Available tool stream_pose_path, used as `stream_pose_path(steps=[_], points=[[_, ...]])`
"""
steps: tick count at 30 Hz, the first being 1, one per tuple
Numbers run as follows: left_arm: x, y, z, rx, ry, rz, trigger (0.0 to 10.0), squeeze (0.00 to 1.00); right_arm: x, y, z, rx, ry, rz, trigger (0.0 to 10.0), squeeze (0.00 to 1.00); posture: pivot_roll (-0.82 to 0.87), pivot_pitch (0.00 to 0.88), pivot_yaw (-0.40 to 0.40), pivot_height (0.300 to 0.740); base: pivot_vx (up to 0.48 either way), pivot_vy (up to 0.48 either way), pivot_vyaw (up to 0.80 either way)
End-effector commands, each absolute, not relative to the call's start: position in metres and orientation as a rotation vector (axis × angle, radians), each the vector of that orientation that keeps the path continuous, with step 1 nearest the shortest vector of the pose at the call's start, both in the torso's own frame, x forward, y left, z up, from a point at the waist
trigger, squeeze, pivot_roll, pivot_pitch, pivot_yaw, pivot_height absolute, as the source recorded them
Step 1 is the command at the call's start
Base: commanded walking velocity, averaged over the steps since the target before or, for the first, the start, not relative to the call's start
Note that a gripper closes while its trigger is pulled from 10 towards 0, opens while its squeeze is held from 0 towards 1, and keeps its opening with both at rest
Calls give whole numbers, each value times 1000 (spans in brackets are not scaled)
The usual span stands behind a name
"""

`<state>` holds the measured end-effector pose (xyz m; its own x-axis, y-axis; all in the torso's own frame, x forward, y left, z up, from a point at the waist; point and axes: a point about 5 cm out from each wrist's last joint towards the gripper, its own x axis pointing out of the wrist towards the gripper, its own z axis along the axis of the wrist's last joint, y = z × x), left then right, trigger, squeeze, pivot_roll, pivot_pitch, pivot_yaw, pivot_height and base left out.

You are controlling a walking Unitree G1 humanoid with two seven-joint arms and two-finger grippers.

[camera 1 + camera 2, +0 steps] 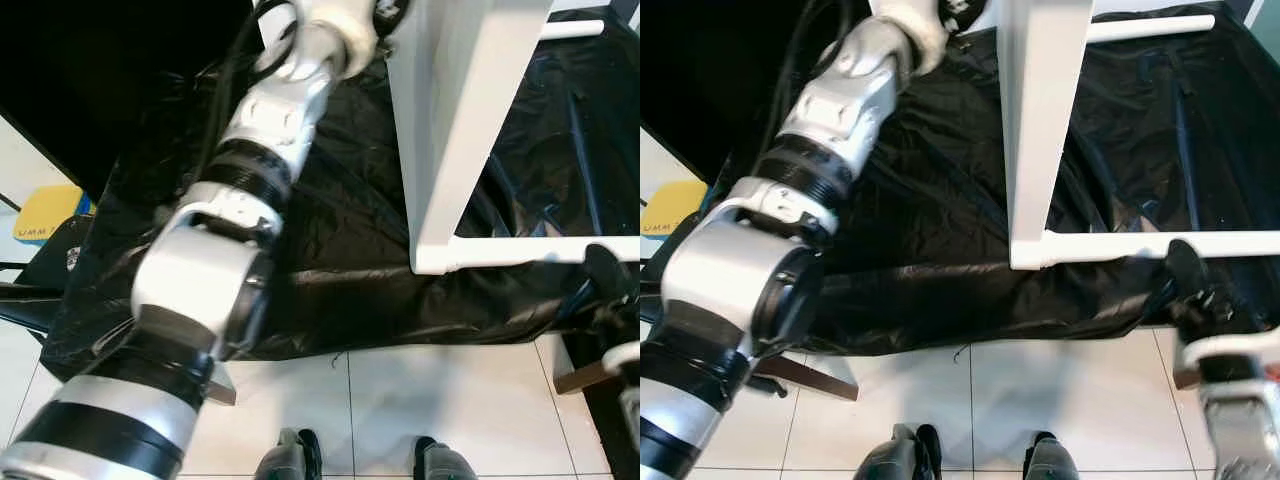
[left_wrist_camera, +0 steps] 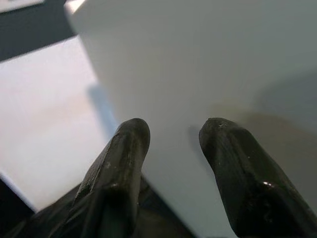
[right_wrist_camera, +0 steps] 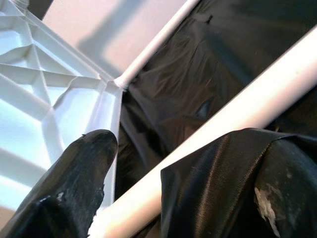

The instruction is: Building children table

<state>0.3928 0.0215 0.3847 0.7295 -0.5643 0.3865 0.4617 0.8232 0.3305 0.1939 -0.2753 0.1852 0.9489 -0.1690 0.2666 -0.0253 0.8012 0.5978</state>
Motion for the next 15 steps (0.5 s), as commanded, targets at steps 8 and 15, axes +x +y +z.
stream_pose_path(steps=[8,15], points=[[407,63,335,272,-395,-498,10000,0,199,-297,215,341,-403,-372,10000,0,-91,159,88,740,0,0,0],[412,71,329,235,-367,-492,10000,0,120,-262,167,215,-119,-18,10000,0,-197,186,156,740,0,0,0]])
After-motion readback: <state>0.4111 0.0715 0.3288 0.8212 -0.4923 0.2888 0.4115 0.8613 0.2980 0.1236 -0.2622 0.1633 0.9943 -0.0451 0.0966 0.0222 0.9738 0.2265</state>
